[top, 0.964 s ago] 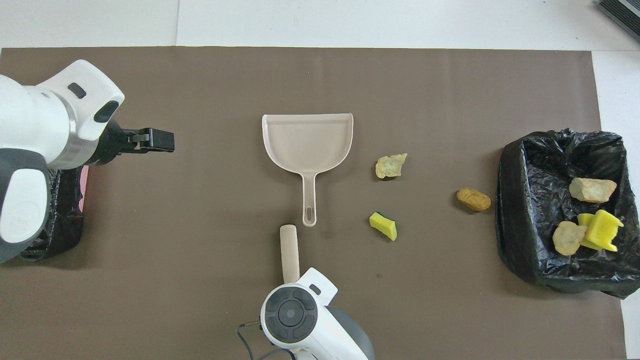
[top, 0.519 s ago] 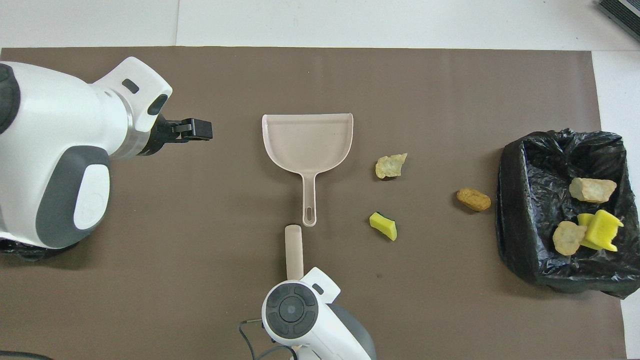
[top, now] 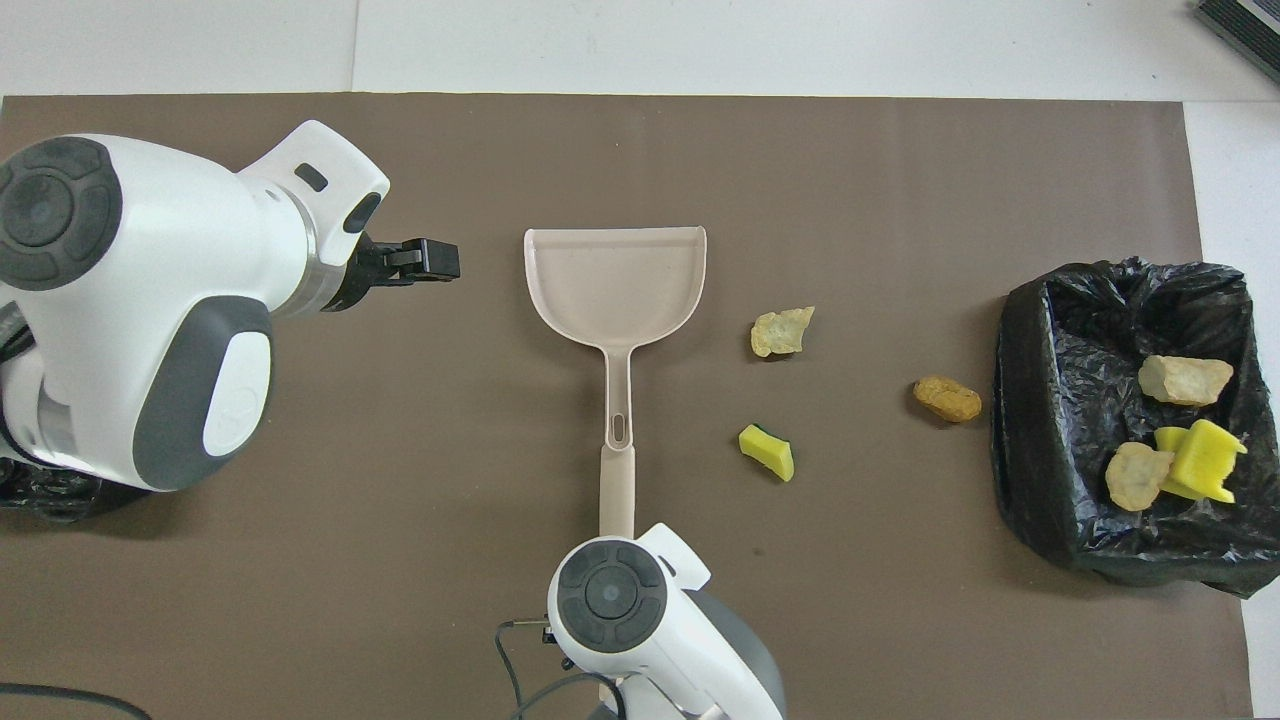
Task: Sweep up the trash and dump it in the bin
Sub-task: 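Reach the left gripper toward the dustpan while the right gripper grasps the brush, then grasp the dustpan with the left gripper while the right gripper moves the brush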
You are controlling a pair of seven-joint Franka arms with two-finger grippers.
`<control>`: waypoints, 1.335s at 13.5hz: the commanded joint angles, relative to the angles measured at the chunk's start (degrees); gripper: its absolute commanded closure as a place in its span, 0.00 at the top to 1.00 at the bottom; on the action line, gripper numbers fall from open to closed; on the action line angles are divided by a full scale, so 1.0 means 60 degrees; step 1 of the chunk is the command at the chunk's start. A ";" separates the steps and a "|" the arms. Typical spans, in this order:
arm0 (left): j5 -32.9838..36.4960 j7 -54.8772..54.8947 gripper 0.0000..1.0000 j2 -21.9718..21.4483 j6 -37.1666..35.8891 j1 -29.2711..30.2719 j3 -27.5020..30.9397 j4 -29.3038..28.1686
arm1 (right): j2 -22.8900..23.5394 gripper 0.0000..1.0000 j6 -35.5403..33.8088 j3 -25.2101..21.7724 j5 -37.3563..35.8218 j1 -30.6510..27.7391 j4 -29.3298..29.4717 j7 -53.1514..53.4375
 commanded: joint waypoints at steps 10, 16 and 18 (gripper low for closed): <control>-0.0059 -0.2113 1.00 0.1112 0.1486 -0.2427 0.0145 -0.1178 | 0.0136 0.00 -0.0341 0.0100 -0.2774 -0.3632 0.0224 -0.2994; 0.0057 -0.2338 1.00 0.1288 0.1930 -0.3075 0.0146 -0.1591 | 0.0166 0.00 -0.0457 0.0086 -0.4298 -0.4293 0.0166 -0.3540; 0.0072 -0.2029 1.00 0.1317 0.2105 -0.3075 0.0146 -0.1591 | 0.0107 0.00 -0.0720 0.0086 -0.4532 -0.4337 0.0107 -0.3481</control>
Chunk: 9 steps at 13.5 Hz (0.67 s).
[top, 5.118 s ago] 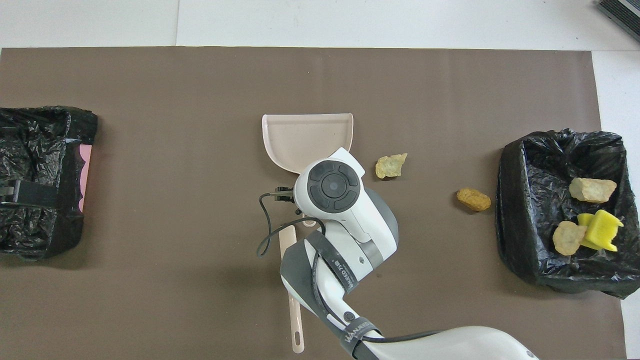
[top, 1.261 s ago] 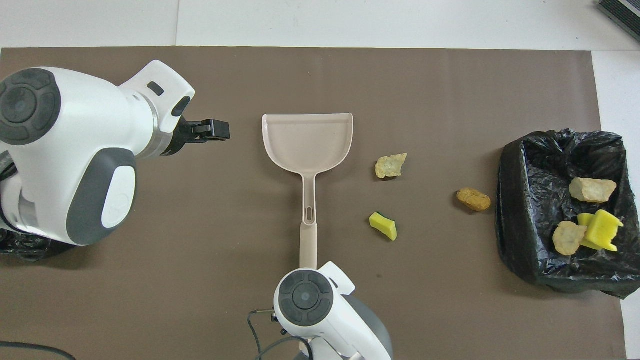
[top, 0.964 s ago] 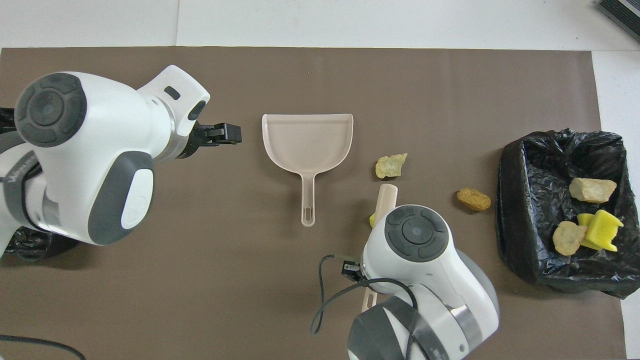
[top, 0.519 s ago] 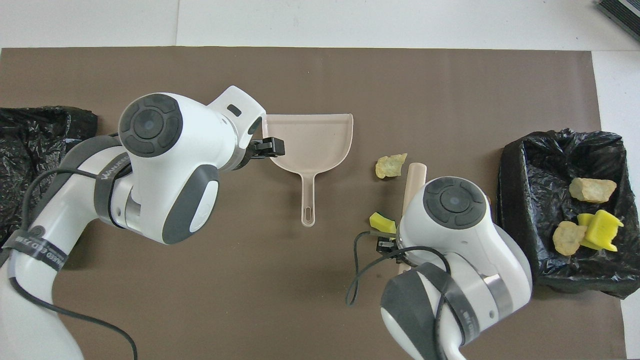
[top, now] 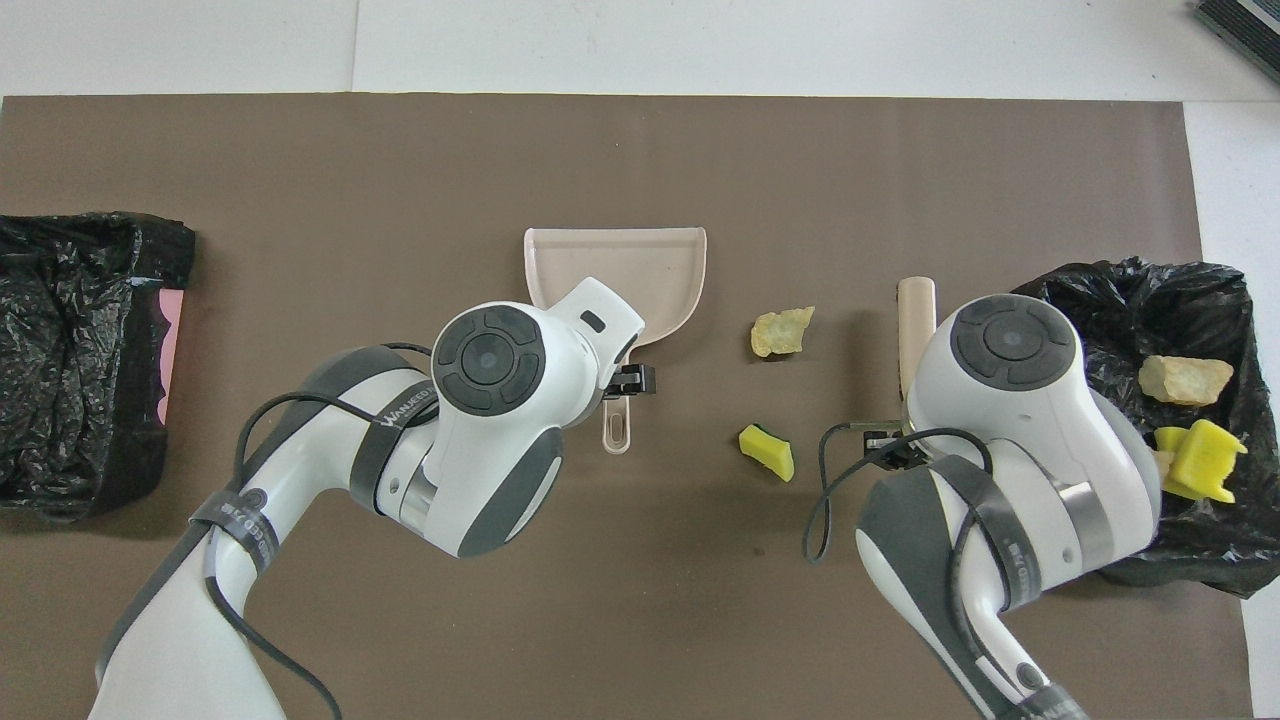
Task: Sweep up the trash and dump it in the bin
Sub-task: 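Grasp the dustpan with the left gripper while the right gripper moves the brush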
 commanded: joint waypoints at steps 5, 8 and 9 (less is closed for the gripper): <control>0.0057 0.0927 1.00 0.0094 0.0636 -0.0180 0.0170 -0.0355 | -0.0343 0.00 -0.0386 0.0109 -0.0664 -0.0491 -0.0458 0.0093; 0.0423 0.0971 1.00 0.0489 0.0681 -0.0224 0.0170 -0.0122 | -0.0679 0.00 -0.0254 0.0123 -0.0664 -0.0784 -0.1042 0.0284; 0.0409 0.0913 1.00 0.0562 0.0680 -0.0224 0.0185 0.0053 | -0.0811 0.00 -0.0225 0.0123 -0.0664 -0.0858 -0.1248 0.0343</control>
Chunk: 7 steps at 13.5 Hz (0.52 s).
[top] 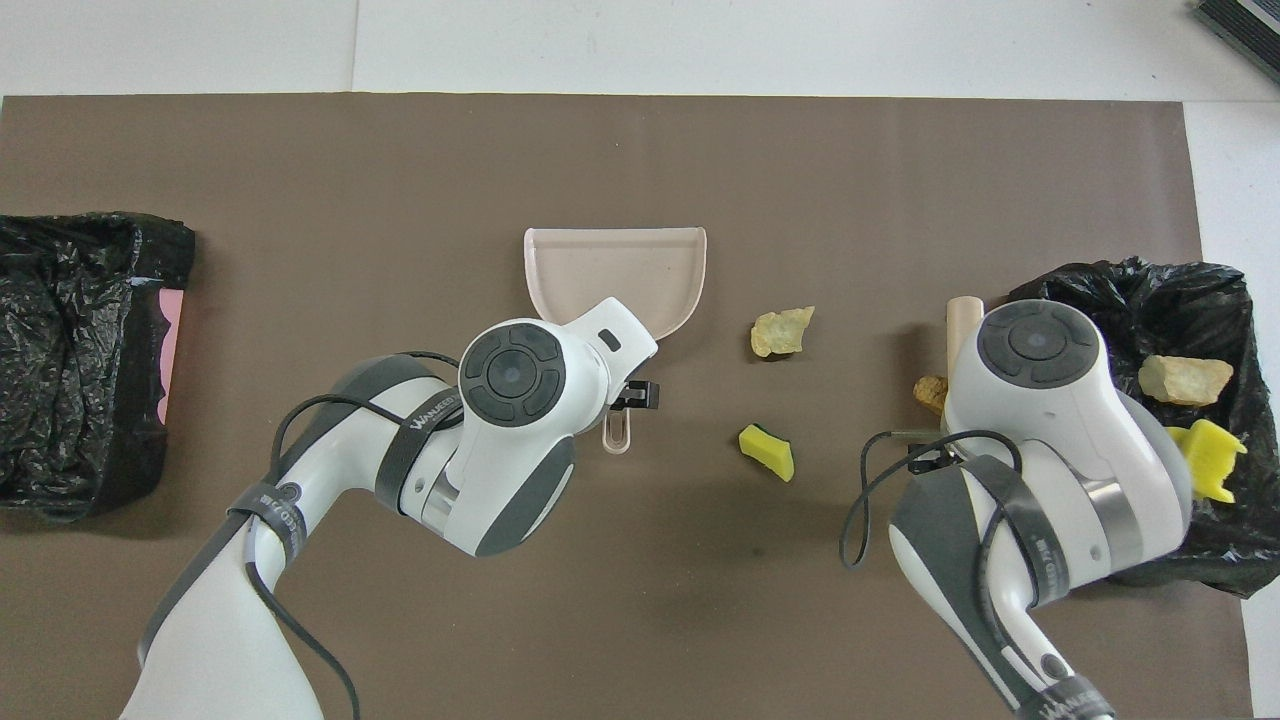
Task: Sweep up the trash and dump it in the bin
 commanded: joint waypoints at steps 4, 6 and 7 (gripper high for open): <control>0.0247 0.0028 0.78 0.0298 0.0164 -0.0206 0.0181 0.0348 | -0.0919 0.00 0.0805 0.0121 -0.0211 -0.0513 -0.1446 0.0268; 0.0233 -0.0001 0.50 0.0298 0.0075 -0.0220 0.0166 0.0348 | -0.0919 0.00 0.1331 0.0121 -0.0211 -0.0513 -0.1856 0.0327; 0.0218 -0.0016 0.40 0.0298 0.0061 -0.0235 0.0166 0.0348 | -0.0890 0.00 0.1464 0.0135 -0.0211 -0.0542 -0.1887 0.0313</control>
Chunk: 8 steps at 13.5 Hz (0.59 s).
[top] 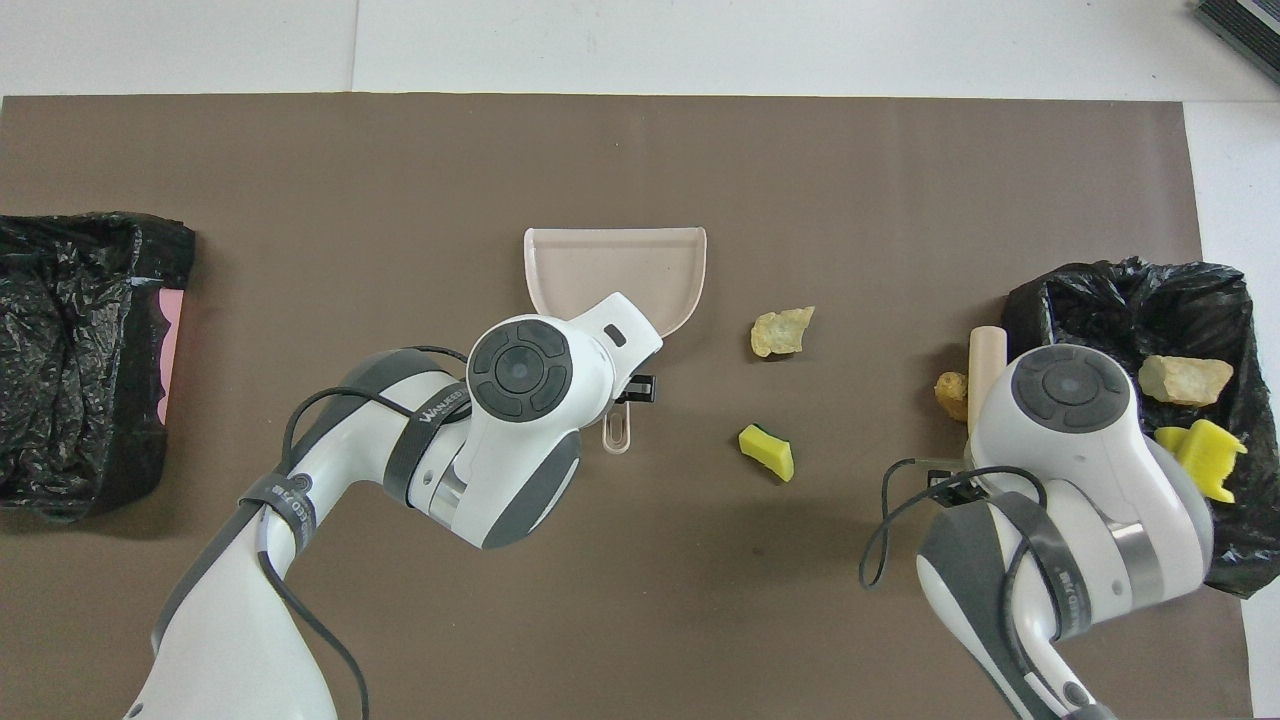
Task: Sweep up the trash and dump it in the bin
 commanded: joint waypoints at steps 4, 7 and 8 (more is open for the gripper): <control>0.0036 0.0019 0.00 0.0115 -0.0314 -0.0207 0.0151 0.0242 | -0.0153 0.00 0.0791 0.0176 0.0098 -0.0019 -0.0393 0.0076; 0.0168 0.0558 0.00 -0.0016 -0.0357 -0.0105 0.0195 0.0227 | 0.0198 0.00 0.0704 0.0176 0.1078 0.0581 0.0221 0.0046; 0.0168 0.1098 0.00 -0.0075 -0.0474 -0.0032 0.0239 0.0213 | 0.0359 0.00 0.0588 0.0176 0.1240 0.0756 0.0527 0.0061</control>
